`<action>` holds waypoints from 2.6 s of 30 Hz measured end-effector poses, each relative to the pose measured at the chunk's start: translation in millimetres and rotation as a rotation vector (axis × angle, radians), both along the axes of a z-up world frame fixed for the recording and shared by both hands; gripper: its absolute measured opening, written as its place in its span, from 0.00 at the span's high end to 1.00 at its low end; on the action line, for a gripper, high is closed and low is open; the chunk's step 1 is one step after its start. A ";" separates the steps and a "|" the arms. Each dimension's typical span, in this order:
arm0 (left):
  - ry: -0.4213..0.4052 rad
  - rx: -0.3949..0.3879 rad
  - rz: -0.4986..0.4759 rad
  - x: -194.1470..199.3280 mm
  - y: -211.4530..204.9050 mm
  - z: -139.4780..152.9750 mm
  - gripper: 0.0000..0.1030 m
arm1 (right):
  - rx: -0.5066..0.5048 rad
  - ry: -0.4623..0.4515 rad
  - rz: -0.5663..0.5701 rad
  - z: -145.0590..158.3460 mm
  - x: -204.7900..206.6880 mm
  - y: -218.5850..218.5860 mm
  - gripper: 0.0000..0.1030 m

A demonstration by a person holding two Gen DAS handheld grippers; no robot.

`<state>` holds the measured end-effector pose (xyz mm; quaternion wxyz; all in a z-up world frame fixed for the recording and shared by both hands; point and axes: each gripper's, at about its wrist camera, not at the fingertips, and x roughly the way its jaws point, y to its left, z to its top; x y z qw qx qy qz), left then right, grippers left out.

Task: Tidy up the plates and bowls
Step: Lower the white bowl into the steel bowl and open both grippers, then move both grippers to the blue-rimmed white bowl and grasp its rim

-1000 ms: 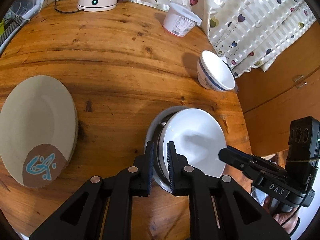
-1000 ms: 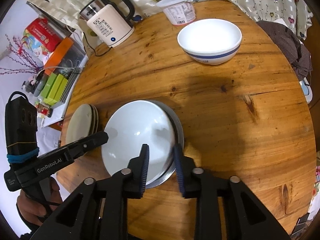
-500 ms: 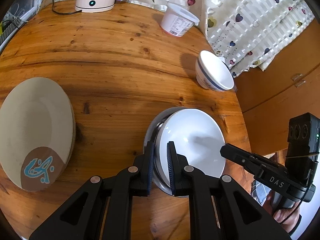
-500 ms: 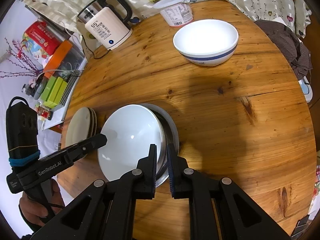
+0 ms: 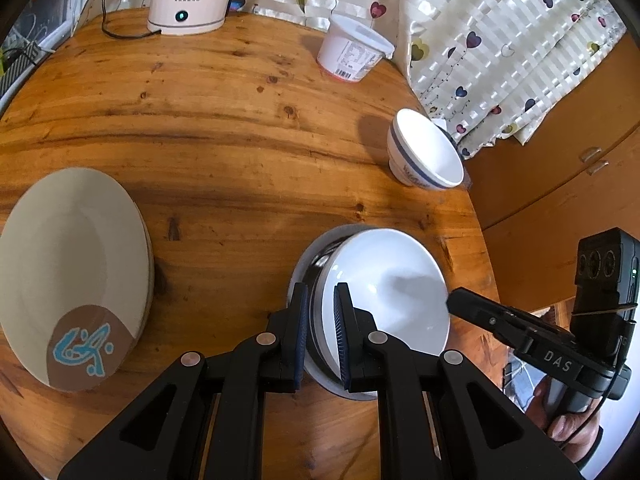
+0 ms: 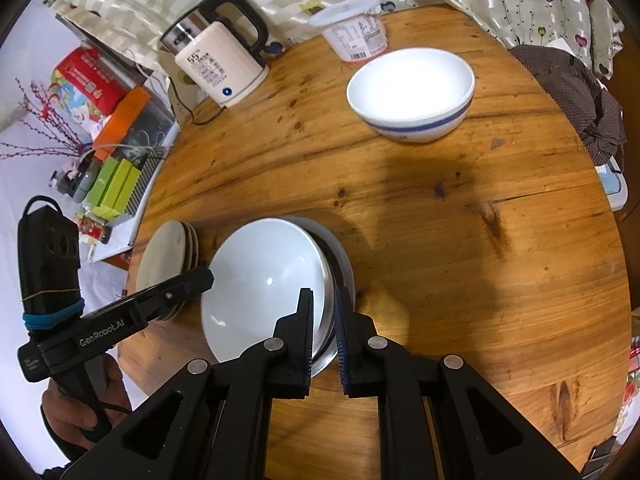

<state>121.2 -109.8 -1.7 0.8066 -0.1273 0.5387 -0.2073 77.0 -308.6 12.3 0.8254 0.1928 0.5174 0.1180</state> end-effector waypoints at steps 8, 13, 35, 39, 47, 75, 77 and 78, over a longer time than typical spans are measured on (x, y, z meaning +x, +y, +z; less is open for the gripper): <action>-0.108 -0.027 0.003 -9.5 3.7 17.7 0.87 | 0.006 -0.053 -0.039 13.7 -11.9 -14.8 0.74; -0.132 -0.041 -0.030 -13.7 -5.2 22.1 0.87 | -0.002 -0.070 -0.054 18.8 -15.8 -20.0 0.73; -0.178 -0.015 -0.106 9.7 -44.3 37.4 0.87 | -0.032 -0.102 -0.094 25.0 0.6 -45.7 0.73; -0.176 -0.022 -0.127 23.2 -52.9 42.0 0.87 | -0.039 -0.110 -0.113 27.9 11.1 -54.4 0.73; -0.176 -0.013 -0.154 60.2 -72.8 46.0 0.87 | -0.052 -0.121 -0.155 32.2 37.1 -74.5 0.73; -0.029 0.007 -0.230 152.6 -123.7 4.0 0.74 | -0.077 -0.057 -0.201 2.5 114.1 -102.8 0.73; -0.017 0.007 -0.227 157.4 -126.2 -0.6 0.74 | -0.076 -0.050 -0.204 -1.1 117.3 -103.9 0.73; -0.012 0.005 -0.229 159.0 -127.6 -2.6 0.74 | -0.075 -0.047 -0.204 -2.5 118.7 -104.4 0.73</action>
